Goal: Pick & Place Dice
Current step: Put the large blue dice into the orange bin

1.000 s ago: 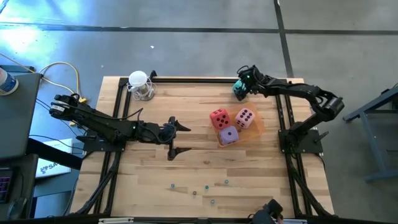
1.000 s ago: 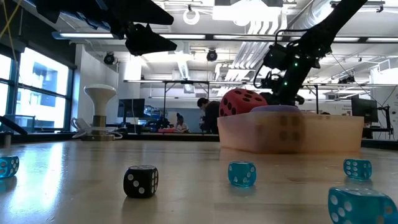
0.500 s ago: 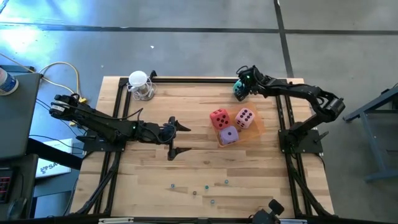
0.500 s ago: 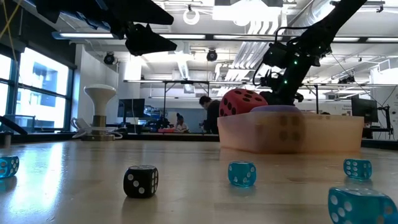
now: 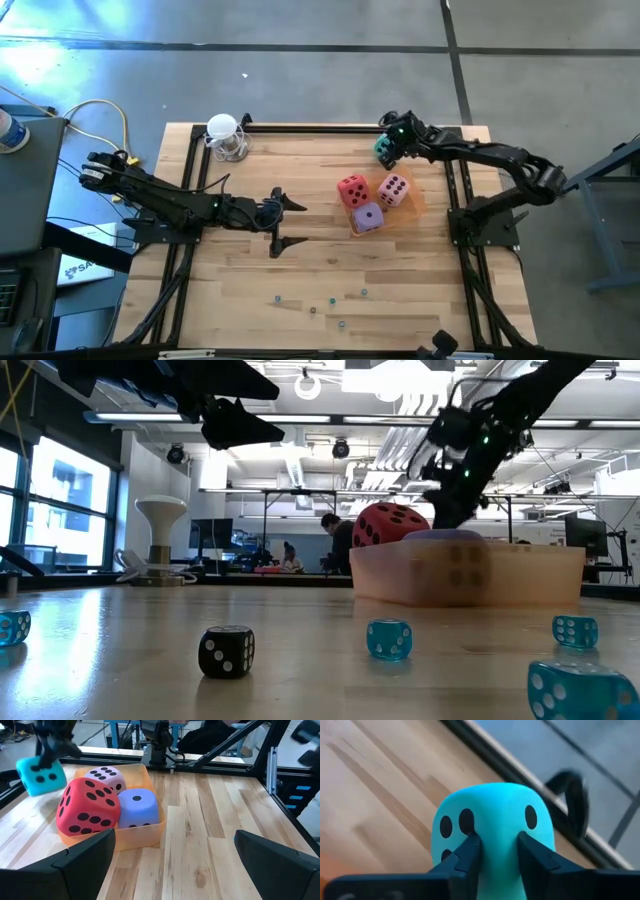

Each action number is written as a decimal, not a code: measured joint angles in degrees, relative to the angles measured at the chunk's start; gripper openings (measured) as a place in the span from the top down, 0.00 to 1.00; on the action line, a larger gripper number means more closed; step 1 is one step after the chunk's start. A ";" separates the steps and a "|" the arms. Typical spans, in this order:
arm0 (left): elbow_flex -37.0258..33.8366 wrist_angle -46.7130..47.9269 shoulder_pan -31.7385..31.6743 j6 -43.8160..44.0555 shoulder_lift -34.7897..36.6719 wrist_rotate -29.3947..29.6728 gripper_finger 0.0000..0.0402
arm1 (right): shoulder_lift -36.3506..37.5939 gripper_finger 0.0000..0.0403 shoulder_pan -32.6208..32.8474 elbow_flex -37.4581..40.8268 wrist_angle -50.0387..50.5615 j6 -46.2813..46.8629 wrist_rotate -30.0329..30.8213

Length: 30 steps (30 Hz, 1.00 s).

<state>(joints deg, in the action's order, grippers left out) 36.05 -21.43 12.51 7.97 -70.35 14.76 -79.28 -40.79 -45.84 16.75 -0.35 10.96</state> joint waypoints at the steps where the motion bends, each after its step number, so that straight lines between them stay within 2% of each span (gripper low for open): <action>1: 0.00 0.00 0.00 0.00 0.00 0.00 0.00 | 1.46 0.79 0.44 -0.04 0.18 -0.02 0.11; 8: -0.02 0.00 0.14 0.00 0.00 -0.01 0.00 | 12.11 0.83 5.93 -0.21 5.58 0.81 4.32; 13: -0.02 0.00 0.17 0.93 0.00 -0.19 0.00 | 21.14 0.84 13.07 -0.27 13.29 5.43 8.27; 18: -0.02 0.00 0.17 1.05 0.00 -0.28 0.00 | 29.44 0.90 23.48 -0.38 21.91 14.01 8.62; 22: -0.02 0.00 0.17 1.09 0.00 -0.28 0.00 | 33.96 0.91 32.08 -0.38 26.02 21.26 8.57; 30: -0.02 0.00 0.30 1.09 0.00 -1.15 0.00 | 35.60 0.93 46.46 -0.44 34.84 38.25 12.52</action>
<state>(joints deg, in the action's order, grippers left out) 36.03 -21.43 12.81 9.06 -70.35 13.61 -43.68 5.67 -46.28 51.58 37.89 23.48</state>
